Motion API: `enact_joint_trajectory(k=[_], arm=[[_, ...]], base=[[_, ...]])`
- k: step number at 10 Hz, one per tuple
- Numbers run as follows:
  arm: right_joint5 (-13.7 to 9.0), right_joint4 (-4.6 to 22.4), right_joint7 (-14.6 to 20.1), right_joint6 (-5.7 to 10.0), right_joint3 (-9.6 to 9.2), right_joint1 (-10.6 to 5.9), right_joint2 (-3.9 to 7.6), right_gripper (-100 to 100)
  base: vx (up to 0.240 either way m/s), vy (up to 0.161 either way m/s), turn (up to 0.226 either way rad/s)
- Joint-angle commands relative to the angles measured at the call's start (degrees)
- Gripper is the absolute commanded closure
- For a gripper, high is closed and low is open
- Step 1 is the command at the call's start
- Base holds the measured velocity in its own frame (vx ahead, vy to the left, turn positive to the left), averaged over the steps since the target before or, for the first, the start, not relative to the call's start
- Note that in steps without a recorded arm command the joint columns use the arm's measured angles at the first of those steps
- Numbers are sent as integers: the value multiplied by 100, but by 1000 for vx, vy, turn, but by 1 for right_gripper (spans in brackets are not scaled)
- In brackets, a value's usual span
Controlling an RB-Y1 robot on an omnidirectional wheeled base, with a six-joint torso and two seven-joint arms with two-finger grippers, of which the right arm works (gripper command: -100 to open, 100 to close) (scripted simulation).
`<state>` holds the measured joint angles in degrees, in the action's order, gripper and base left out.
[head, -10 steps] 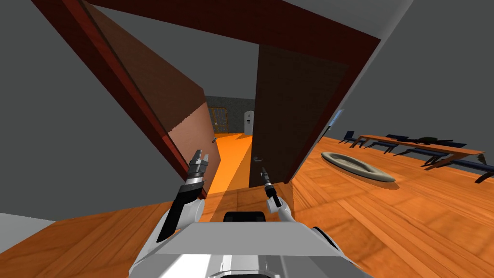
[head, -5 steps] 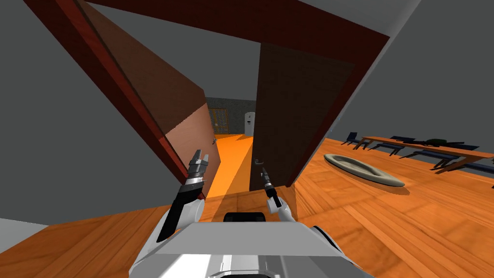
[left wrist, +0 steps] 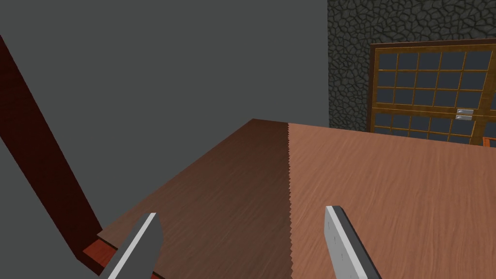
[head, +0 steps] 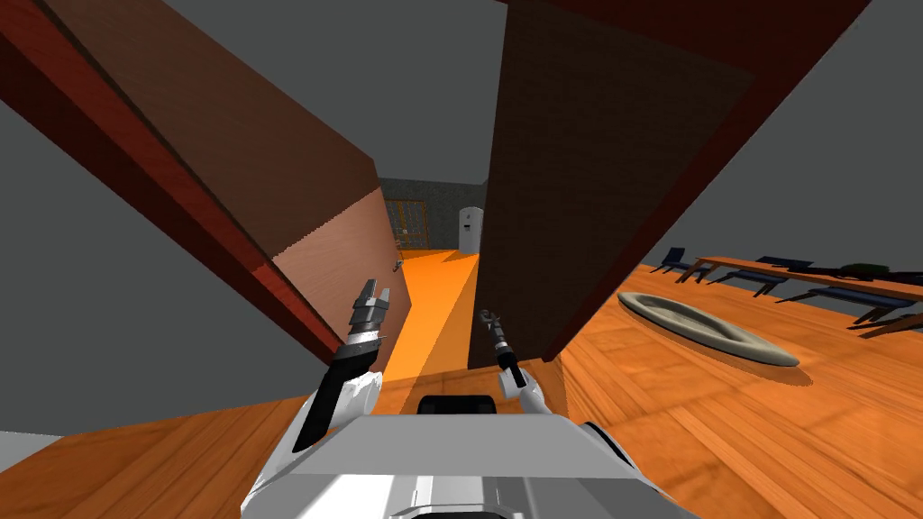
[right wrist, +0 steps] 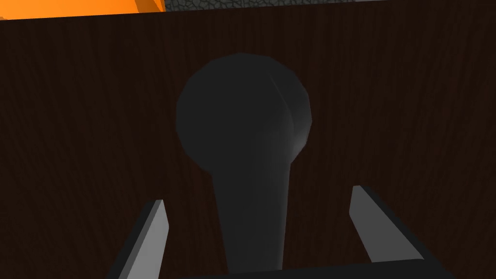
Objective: Push the door open
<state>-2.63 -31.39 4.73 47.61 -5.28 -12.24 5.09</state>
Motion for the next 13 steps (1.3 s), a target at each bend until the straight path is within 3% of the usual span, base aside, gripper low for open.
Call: enact_joint_trajectory(k=[1,2,7,13], arm=[[0,0,0,0,0,0,0,-100],[0,0,0,0,0,0,0,100],[0,0,0,0,0,0,0,100],[-33,27,-56,-3,258,-37,57,100]], base=[[93,15,6],[-10,-5,-5],[-9,-3,5],[165,58,-63]])
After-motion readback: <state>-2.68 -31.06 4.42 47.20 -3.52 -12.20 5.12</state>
